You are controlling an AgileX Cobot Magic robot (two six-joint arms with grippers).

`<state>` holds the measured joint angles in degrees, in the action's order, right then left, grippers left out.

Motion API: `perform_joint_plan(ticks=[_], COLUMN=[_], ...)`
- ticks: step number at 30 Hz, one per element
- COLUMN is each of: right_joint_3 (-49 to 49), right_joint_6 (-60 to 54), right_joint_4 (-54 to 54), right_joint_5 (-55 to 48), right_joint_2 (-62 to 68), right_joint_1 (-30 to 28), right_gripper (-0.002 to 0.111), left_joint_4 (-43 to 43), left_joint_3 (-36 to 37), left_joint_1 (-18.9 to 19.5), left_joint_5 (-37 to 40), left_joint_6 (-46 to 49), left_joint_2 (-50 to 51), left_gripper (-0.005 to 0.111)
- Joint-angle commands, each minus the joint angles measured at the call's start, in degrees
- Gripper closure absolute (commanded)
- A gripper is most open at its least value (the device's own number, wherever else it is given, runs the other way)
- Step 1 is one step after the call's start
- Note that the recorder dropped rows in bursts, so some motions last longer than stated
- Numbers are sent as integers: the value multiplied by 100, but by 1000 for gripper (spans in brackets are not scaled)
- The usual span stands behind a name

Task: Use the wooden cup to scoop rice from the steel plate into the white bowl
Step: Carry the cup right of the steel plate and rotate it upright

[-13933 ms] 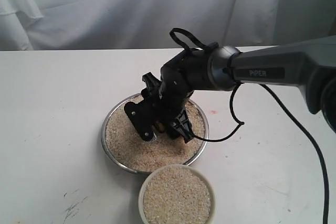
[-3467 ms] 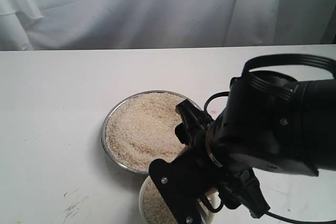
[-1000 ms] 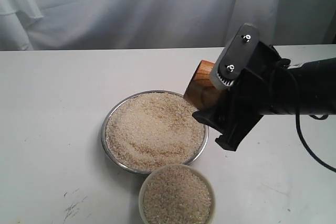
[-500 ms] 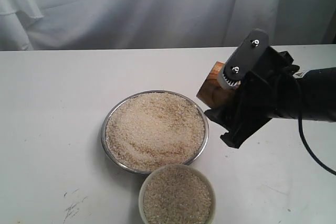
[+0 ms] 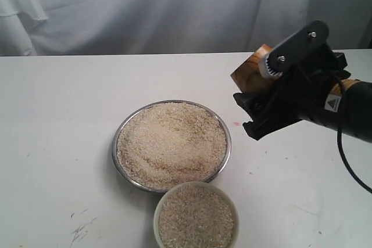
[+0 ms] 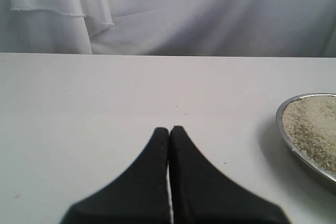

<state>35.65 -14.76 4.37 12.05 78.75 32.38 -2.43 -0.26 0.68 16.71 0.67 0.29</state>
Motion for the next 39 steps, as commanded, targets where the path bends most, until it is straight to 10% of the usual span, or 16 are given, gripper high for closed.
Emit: perform_joint_plan(ticks=[1, 12, 26, 39], right_joint_3=[-328, -453, 405, 771], right_joint_6=[930, 1097, 4114, 3531], right_joint_4=[854, 1253, 6288, 6885], right_joint_5=[915, 1697, 4949, 5437], right_joint_2=[28, 745, 2734, 3928], right_joint_1=[-424, -1134, -3073, -3149], right_gripper=[108, 108, 108, 108], left_joint_4=[-4, -4, -4, -4], left_joint_3=[26, 26, 26, 26], left_joint_1=[-9, -9, -9, -9], left_joint_5=[-36, -36, -36, -36], left_joint_6=[-18, -18, -18, -18], left_joint_2=[-29, -29, -29, -29], left_gripper=[107, 107, 107, 107])
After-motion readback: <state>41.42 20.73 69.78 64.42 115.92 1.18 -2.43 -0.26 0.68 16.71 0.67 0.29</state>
